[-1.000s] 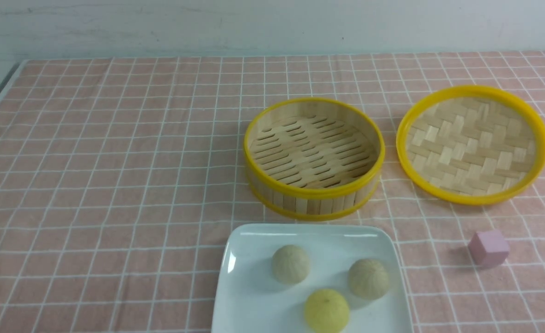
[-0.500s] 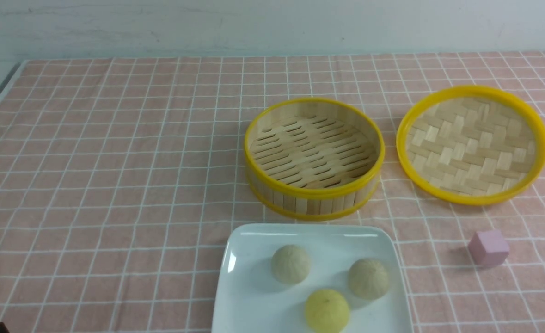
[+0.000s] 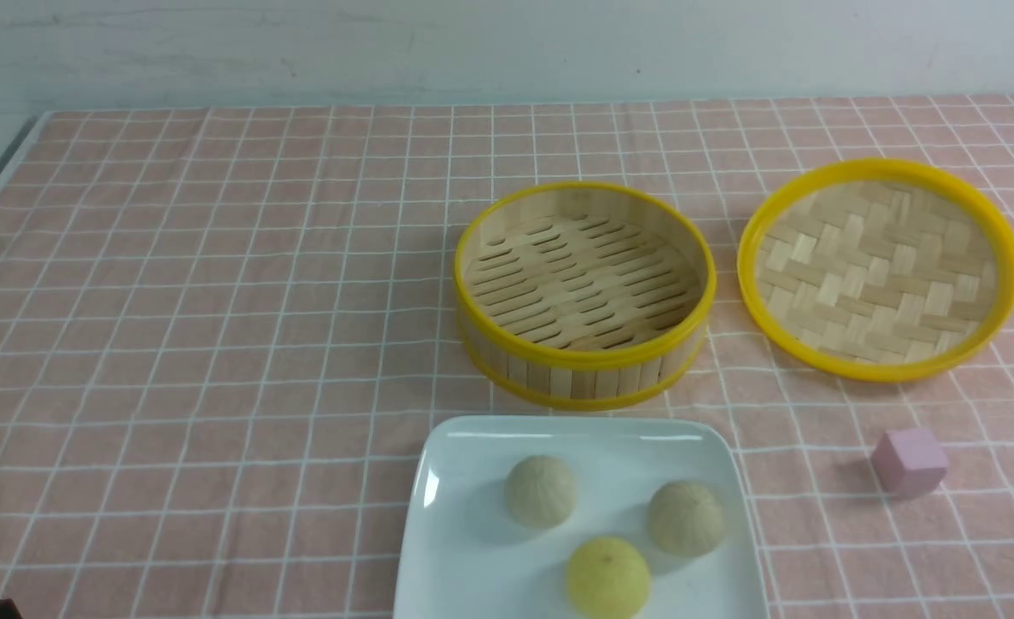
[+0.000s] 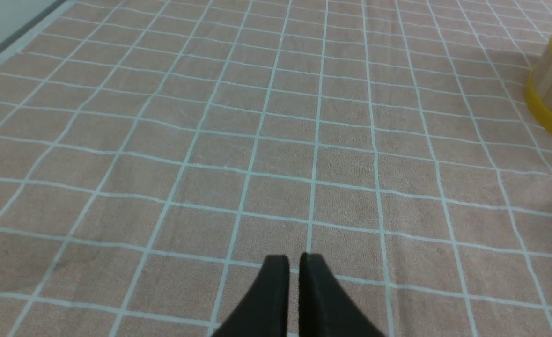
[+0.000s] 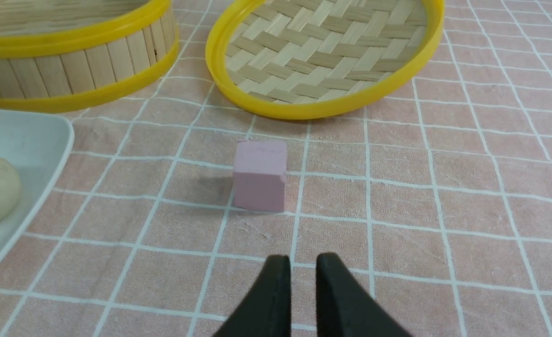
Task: Put the steamed buns into the plate on the pink tablecloth.
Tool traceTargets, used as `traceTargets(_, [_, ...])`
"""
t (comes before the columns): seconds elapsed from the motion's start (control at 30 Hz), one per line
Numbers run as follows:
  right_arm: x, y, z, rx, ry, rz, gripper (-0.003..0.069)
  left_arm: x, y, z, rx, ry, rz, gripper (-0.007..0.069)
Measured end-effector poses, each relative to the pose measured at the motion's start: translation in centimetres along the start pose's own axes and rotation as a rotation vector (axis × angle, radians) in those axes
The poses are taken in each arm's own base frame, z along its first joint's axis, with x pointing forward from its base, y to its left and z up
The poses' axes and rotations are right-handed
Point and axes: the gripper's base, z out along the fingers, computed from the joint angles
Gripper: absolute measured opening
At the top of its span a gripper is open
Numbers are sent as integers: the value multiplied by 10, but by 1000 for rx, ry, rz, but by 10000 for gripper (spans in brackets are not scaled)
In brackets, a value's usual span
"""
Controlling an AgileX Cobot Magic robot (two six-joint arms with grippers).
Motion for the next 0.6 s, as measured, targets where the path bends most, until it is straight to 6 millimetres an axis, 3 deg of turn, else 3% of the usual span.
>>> traceTargets(0.6, [0,0,0,0,-1,1,120,0,1,0,-8,-1,21,68])
